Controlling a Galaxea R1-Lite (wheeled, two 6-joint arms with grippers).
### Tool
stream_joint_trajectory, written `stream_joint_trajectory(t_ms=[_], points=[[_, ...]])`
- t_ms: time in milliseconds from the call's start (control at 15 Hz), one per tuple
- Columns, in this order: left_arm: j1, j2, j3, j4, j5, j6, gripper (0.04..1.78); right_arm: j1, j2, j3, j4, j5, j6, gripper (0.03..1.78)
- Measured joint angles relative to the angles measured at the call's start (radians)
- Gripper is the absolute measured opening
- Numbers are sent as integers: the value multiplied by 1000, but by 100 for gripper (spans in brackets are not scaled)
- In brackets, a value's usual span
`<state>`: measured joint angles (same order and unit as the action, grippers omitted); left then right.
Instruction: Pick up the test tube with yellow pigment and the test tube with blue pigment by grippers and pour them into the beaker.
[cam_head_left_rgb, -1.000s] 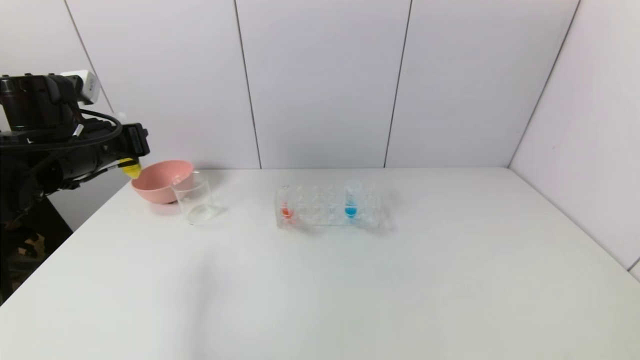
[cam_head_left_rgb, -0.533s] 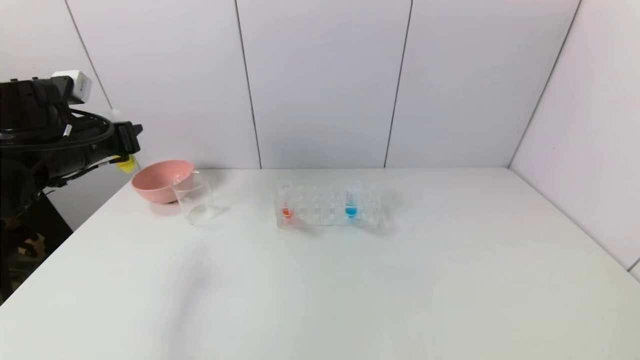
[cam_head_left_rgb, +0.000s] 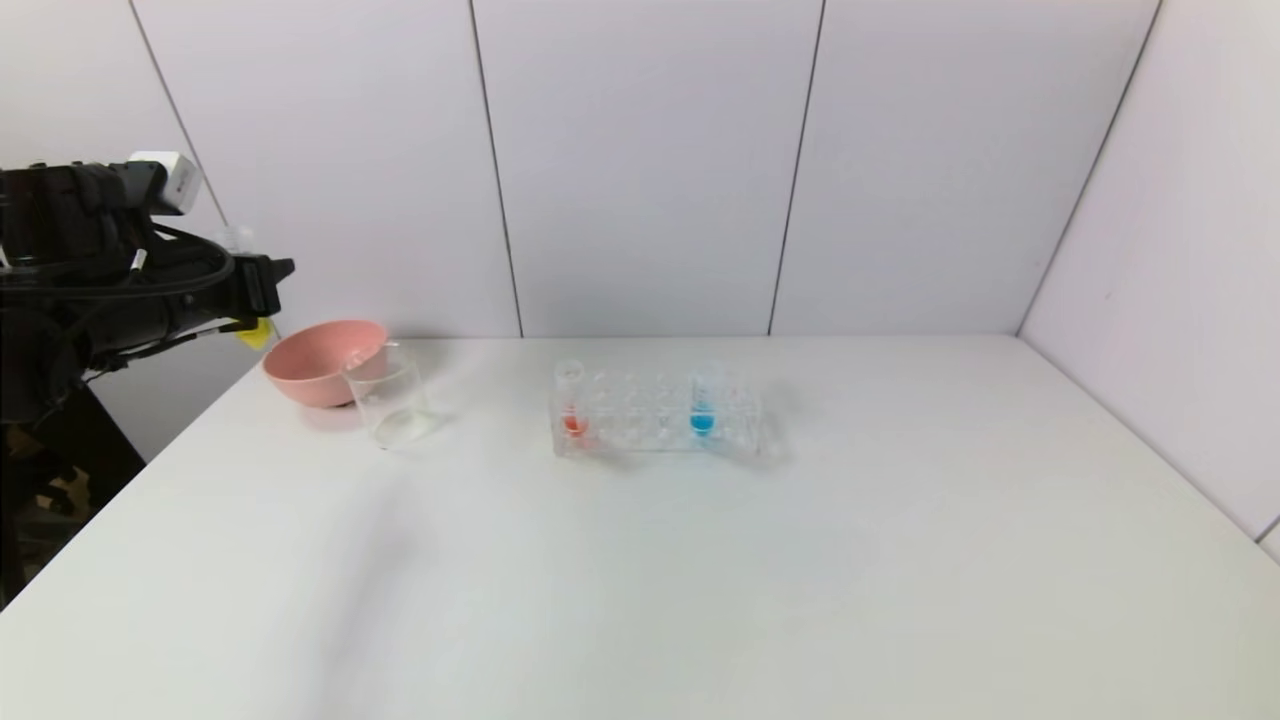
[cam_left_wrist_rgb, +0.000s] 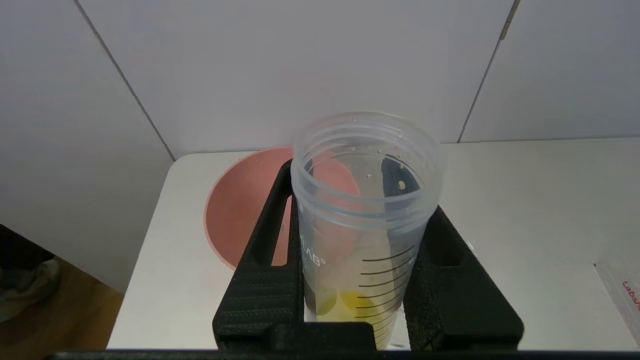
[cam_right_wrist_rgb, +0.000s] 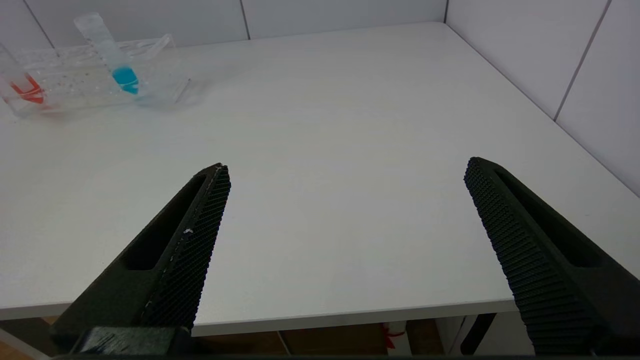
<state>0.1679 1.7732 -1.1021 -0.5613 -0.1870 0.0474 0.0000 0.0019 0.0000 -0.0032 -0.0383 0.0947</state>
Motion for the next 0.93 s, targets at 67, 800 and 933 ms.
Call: stream_joint_trajectory(t_ms=[67,800,933], points=[[0,3,-1,13,-23,3,54,0,0,0,0,0,0,171],[108,48,-280,457,-243,479,54,0,0,0,0,0,0,171],[115,83,-331,467,-293,555,54,0,0,0,0,0,0,171]])
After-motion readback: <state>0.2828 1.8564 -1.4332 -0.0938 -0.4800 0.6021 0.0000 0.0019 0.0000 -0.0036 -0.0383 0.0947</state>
